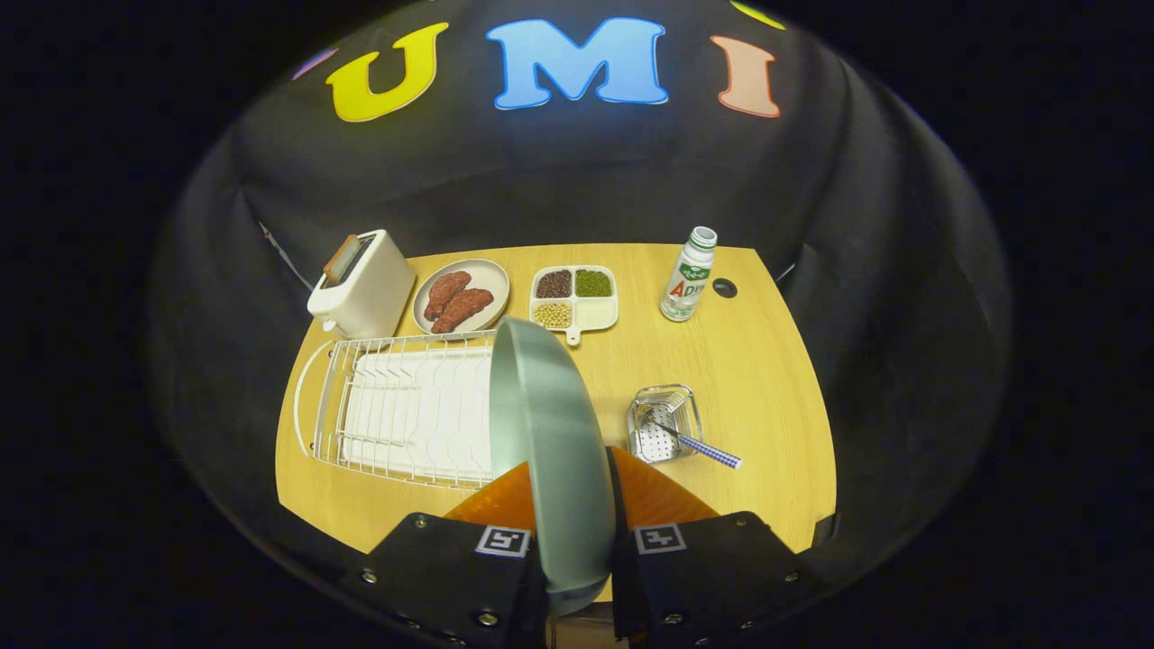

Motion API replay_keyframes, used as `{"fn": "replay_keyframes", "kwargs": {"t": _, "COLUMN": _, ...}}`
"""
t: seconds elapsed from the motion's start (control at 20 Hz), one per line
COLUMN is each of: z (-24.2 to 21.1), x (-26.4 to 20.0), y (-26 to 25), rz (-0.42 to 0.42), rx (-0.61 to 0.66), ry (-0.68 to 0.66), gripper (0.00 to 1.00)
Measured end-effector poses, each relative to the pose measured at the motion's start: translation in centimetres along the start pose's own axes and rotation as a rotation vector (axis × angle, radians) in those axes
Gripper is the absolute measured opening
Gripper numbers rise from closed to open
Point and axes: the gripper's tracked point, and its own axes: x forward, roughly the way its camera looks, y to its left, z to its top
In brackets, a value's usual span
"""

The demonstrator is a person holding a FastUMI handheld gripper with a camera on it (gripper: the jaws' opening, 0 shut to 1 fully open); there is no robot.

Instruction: Take the plate from the dish rack, then take the spoon from the basket and place it into the plate.

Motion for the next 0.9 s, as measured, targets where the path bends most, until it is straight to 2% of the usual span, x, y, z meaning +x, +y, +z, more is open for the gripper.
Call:
{"fn": "replay_keyframes", "kwargs": {"t": 0.15, "z": -2.2, "x": -1.8, "y": -1.4, "rz": 0.07, "rx": 0.024, "ry": -0.011, "gripper": 0.28}}
{"fn": "replay_keyframes", "kwargs": {"t": 0.35, "z": -6.5, "x": -1.8, "y": -3.6, "rz": 0.125, "rx": 0.045, "ry": 0.013, "gripper": 0.28}}
{"fn": "replay_keyframes", "kwargs": {"t": 0.7, "z": -13.0, "x": 1.8, "y": -5.9, "rz": 0.227, "rx": 0.163, "ry": 0.068, "gripper": 0.28}}
{"fn": "replay_keyframes", "kwargs": {"t": 0.9, "z": -15.1, "x": 4.6, "y": -6.2, "rz": 0.272, "rx": 0.132, "ry": 0.061, "gripper": 0.28}}
